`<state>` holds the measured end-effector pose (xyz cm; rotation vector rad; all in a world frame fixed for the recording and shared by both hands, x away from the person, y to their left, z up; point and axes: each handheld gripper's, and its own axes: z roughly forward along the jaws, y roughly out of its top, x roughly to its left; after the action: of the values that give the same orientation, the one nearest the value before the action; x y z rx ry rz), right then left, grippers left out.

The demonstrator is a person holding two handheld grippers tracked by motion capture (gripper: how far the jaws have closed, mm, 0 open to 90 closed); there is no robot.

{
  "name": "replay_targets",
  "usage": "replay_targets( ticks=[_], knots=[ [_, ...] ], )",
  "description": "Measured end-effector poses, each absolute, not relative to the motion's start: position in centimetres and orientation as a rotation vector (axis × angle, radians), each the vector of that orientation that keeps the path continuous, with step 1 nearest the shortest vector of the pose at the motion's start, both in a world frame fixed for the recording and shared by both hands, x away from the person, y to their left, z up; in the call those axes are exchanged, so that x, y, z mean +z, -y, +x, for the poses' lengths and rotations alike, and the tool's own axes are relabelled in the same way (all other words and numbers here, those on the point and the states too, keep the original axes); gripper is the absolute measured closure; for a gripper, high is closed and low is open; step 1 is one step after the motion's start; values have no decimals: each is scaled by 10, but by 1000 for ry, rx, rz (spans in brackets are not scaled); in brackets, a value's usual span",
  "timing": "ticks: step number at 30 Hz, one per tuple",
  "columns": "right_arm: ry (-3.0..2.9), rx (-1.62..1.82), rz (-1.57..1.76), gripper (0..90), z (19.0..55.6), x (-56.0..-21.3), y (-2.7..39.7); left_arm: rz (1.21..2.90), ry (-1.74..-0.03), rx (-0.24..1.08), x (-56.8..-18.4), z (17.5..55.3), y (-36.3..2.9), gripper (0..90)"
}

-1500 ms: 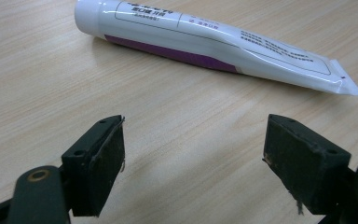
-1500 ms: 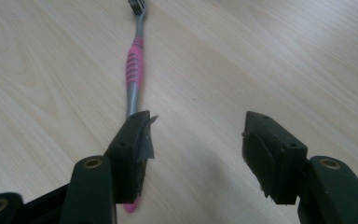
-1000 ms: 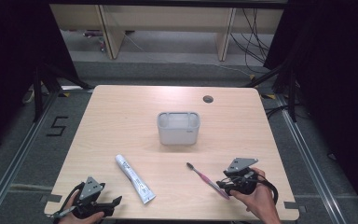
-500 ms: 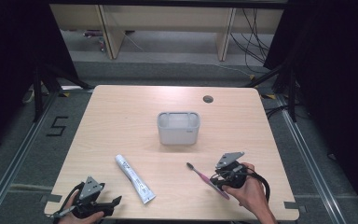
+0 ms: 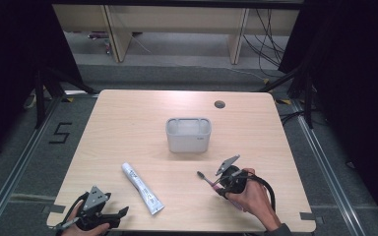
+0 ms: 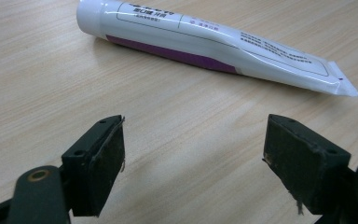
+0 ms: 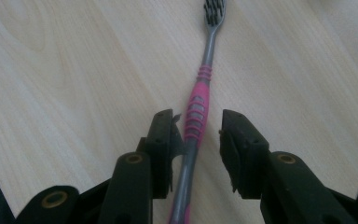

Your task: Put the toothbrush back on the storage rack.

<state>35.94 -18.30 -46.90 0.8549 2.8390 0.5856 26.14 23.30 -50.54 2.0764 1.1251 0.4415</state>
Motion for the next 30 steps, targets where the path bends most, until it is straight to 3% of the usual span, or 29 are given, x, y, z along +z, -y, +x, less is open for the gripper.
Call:
replay_targets(
  ticks=[30],
  knots=[
    [-2935, 385, 800, 801, 370, -477, 167, 2095, -1121, 440, -505, 261, -234, 199]
  ],
)
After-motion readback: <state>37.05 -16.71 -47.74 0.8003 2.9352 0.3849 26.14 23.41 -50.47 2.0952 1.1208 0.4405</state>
